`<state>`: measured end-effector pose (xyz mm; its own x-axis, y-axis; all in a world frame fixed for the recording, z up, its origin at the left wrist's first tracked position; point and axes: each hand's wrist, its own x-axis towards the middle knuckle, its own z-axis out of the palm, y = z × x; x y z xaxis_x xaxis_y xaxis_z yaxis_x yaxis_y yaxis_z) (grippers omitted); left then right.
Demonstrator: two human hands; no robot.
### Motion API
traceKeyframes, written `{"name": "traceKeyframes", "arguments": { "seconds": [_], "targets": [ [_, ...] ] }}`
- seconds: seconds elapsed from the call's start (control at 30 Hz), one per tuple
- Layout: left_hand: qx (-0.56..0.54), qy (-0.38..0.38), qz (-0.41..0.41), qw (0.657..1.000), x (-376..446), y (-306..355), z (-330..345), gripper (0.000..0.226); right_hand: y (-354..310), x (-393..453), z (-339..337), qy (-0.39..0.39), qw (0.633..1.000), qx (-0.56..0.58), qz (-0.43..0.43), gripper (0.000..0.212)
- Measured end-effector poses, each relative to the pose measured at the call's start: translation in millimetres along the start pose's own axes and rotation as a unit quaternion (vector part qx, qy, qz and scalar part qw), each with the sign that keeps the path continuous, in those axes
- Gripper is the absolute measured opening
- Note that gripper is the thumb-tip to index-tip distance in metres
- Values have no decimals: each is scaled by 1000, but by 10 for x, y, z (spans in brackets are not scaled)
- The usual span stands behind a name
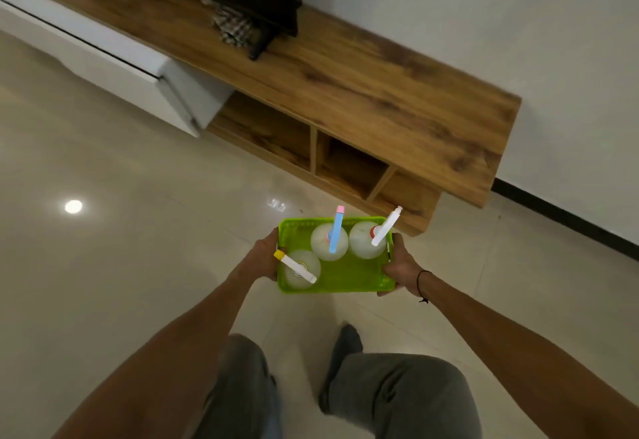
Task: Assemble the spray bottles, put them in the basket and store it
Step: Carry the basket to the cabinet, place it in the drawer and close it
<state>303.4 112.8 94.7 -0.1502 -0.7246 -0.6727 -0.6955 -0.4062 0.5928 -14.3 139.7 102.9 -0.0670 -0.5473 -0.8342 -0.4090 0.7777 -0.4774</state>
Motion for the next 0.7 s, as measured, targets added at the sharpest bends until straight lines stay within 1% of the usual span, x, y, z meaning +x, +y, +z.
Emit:
{"name": "traceKeyframes", "arguments": {
  "seconds": [0.07,0.13,0.2,0.3,0.4,0.47,0.5,0.63,0.7],
  "targets": [
    [-4,-3,-2,1000,-449,253,-360,67,-297,-477,-22,-24,1000,12,0,77],
    [-15,-12,-14,1000,-900,531,-711,65,-584,-961,-84,-45,998,32,6,75],
    [-15,-26,-28,999,-1396,858,-1065,76,-865,-1446,-183,-60,997,45,19,72],
    [7,-39,-32,999,-2108,1349,-1589,100,-1300,-2165,-337,-82,995,40,33,63],
    [30,-57,-45,997,-2675,1759,-2041,103,-1722,-2783,-462,-112,993,24,33,64],
    [27,-48,-66,996,-2914,1928,-2275,97,-1992,-3083,-515,-128,991,16,26,65],
    [12,-36,-81,996,-3026,1996,-2396,91,-2135,-3210,-528,-136,990,12,17,64],
    [-15,-7,-97,995,-3176,2158,-2744,62,-2573,-3393,-512,-153,988,2,-2,64],
    [-24,4,-100,995,-3157,2162,-2911,60,-2774,-3355,-468,-164,986,-2,-8,63]
  ]
}}
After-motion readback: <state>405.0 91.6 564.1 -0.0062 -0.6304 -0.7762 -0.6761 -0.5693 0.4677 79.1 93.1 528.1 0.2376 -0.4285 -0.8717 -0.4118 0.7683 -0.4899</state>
